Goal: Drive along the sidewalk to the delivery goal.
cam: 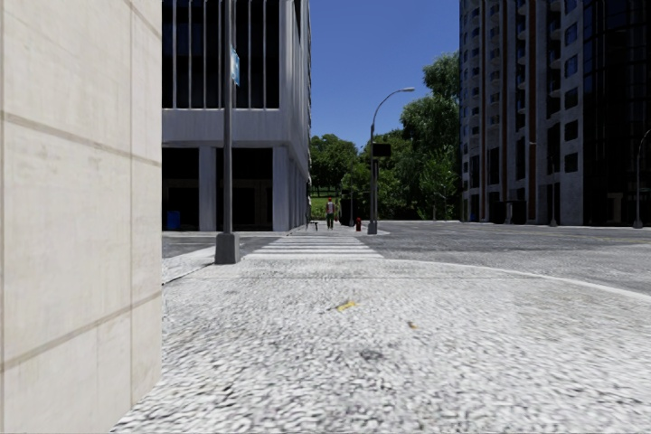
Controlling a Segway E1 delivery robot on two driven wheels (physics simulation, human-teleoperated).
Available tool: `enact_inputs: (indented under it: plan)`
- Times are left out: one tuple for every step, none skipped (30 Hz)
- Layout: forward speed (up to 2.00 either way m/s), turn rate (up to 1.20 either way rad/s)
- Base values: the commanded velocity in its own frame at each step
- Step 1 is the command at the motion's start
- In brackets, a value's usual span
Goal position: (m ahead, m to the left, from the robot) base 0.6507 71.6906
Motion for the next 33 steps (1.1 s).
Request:
enact_inputs:
  plan:
    - [2.0, 0.0]
    - [2.0, 0.0]
    - [2.0, 0.0]
    - [2.0, 0.0]
    - [2.0, 0.0]
    - [2.0, 0.0]
    - [2.0, 0.0]
    - [2.0, 0.0]
    - [2.0, 0.0]
    - [2.0, 0.0]
    - [1.74, 0.0]
    - [1.24, 0.0]
    - [0.98, 0.0]
    - [0.82, 0.0]
    - [0.68, 0.0]
    - [0.68, 0.0]
    - [0.52, 0.0]
    - [0.41, 0.0]
    - [0.31, 0.0]
    - [0.2, 0.0]
    - [0.18, 0.0]
    - [0.18, 0.0]
    - [0.41, 0.0]
    - [0.71, 0.0]
    - [0.79, 0.0]
    - [0.81, 0.0]
    - [0.85, 0.0]
    - [1.22, 0.0]
    - [1.22, 0.0]
    - [1.55, 0.0]
    - [1.7, 0.0]
    - [1.65, 0.0]
    - [1.44, 0.0]
